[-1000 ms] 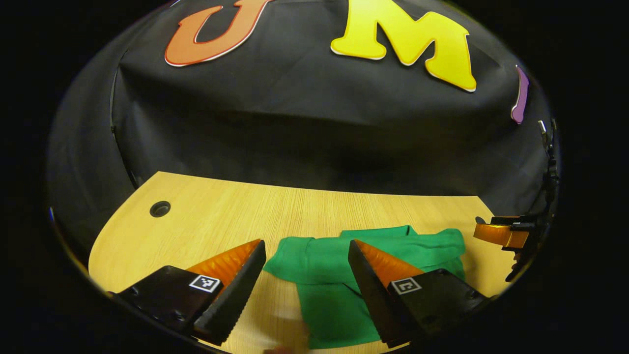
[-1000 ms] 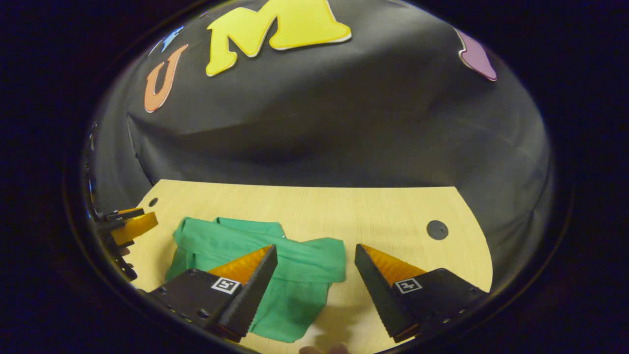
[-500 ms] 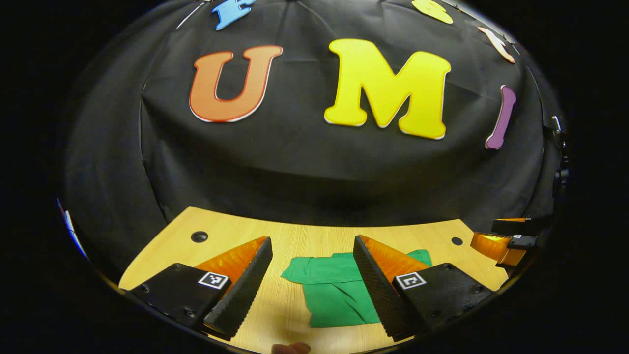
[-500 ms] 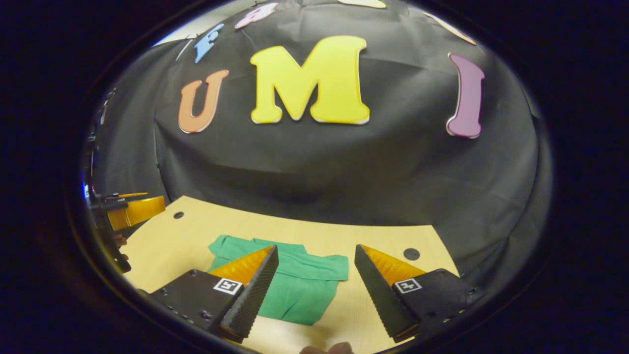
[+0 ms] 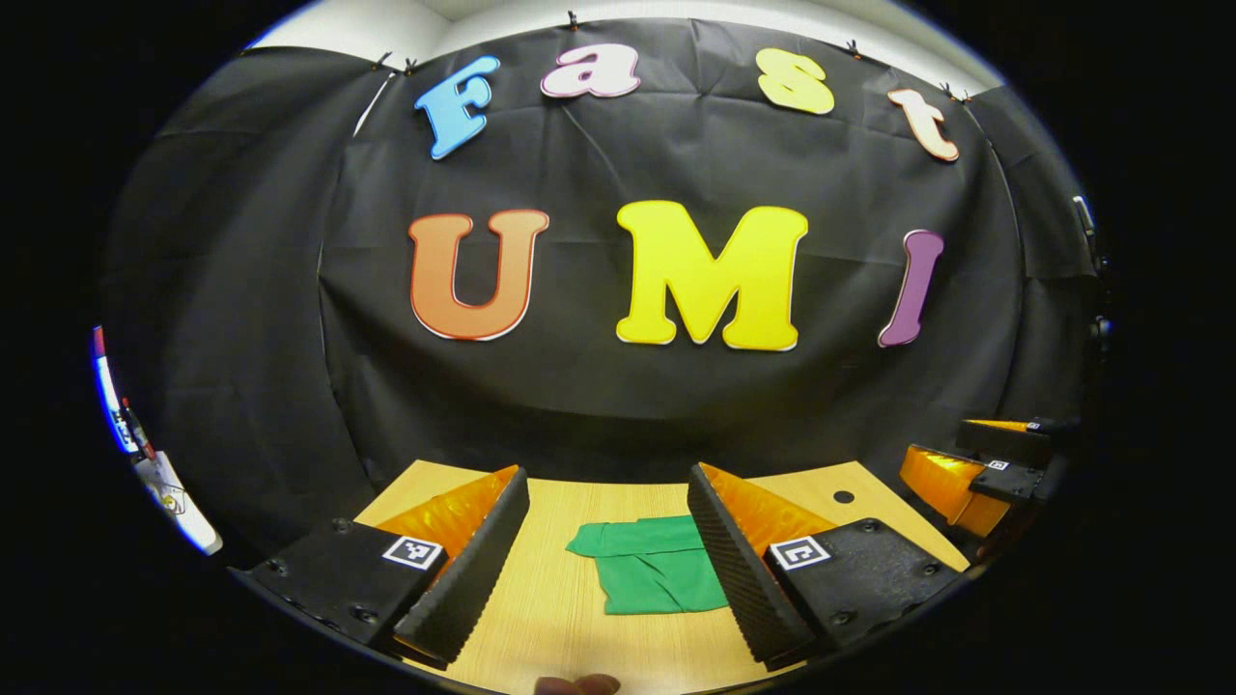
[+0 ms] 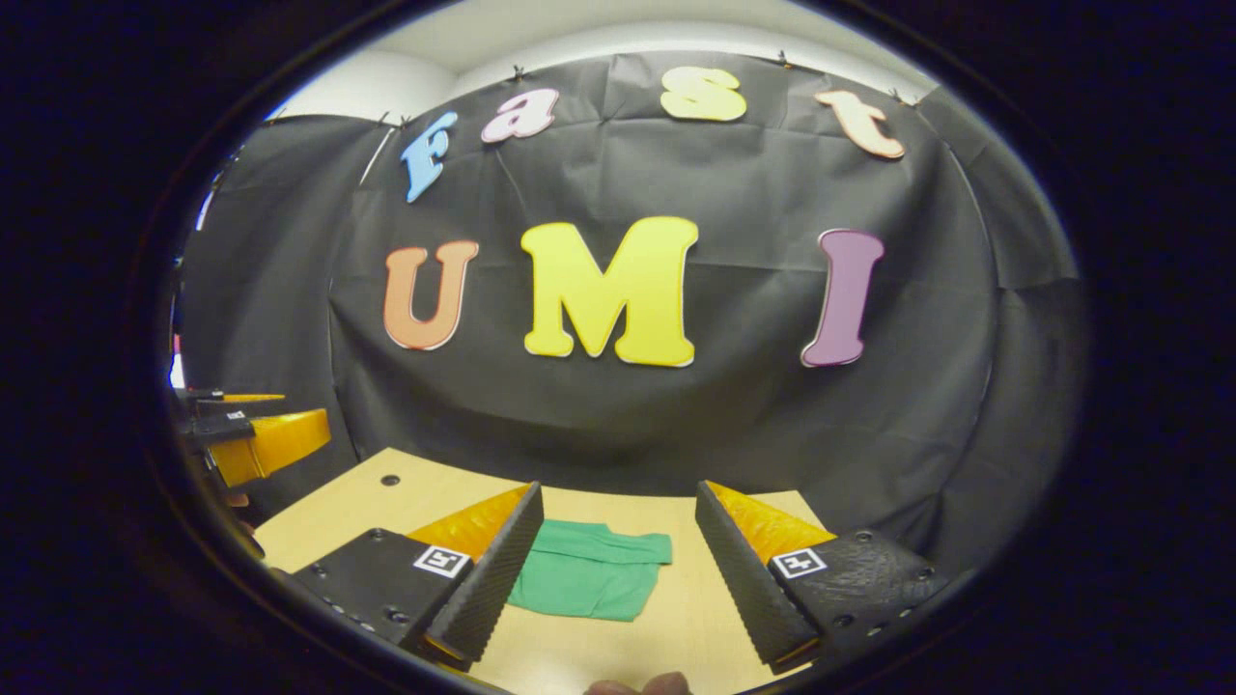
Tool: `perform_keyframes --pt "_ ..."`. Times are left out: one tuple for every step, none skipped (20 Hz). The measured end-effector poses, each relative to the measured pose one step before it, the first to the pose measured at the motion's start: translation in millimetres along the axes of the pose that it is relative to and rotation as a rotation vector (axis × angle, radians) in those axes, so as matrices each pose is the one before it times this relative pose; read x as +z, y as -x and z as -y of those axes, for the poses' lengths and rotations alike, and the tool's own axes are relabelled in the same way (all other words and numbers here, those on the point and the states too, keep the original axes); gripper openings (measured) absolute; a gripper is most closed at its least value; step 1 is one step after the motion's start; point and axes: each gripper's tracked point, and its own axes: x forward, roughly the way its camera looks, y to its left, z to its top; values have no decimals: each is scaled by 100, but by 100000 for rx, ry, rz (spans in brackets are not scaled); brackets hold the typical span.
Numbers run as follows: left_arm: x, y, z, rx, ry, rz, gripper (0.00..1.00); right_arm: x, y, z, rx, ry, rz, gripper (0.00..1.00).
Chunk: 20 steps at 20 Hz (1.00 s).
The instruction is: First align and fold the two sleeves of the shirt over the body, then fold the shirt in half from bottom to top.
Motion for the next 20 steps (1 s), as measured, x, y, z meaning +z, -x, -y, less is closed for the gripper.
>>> perform_keyframes --pt "938 1583 359 -292 753 2157 100 179 1513 -293 -429 -967 1036 98" --pt "686 1240 320 -325 712 1796 100 188 1309 -199 -265 -53 1018 99" --pt "476 1220 346 -537 386 1650 100 144 1288 16 -450 389 1141 97" --pt "482 1098 280 -17 283 1108 100 284 1058 -39 -434 842 911 97" --pt "159 1056 107 -198 396 845 100 164 1029 35 -529 763 1034 99" --pt "354 906 144 -149 310 1202 100 324 845 -71 -500 98 1172 97" --pt "308 754 87 -115 -244 1001 100 429 622 -62 -581 913 1955 99" --pt "164 511 147 -244 -834 1087 100 460 473 331 -2012 1439 1780 99" --pt "318 315 -110 561 -1502 1065 100 119 639 265 -1480 616 712 97" --pt "212 84 56 472 -997 1077 100 -100 407 -475 517 -1009 124 96" --pt "216 -132 322 -187 -360 844 100 -89 378 -478 575 -1356 -173 97" --pt "130 54 198 -14 24 327 100 -12 136 -186 447 -666 -110 97" --pt "-51 199 -92 -14 80 -372 100 -187 -68 47 481 171 -560 96" --pt "-71 203 -28 -151 174 -314 100 29 94 -82 547 341 -282 96" --pt "-30 305 8 -172 0 71 100 95 -5 -184 562 52 366 96" --pt "50 110 -94 362 -367 310 100 141 124 -181 457 -9 479 96" --pt "-191 -256 -40 314 -551 61 100 27 -42 -51 225 86 419 96" --pt "-150 -97 -8 622 -418 -337 100 49 -66 -138 400 169 -64 96" --pt "99 -70 48 459 27 -101 100 -110 -28 -94 207 -88 -73 96" --pt "24 6 -8 333 359 -313 100 -37 -29 -41 290 -237 -218 96"
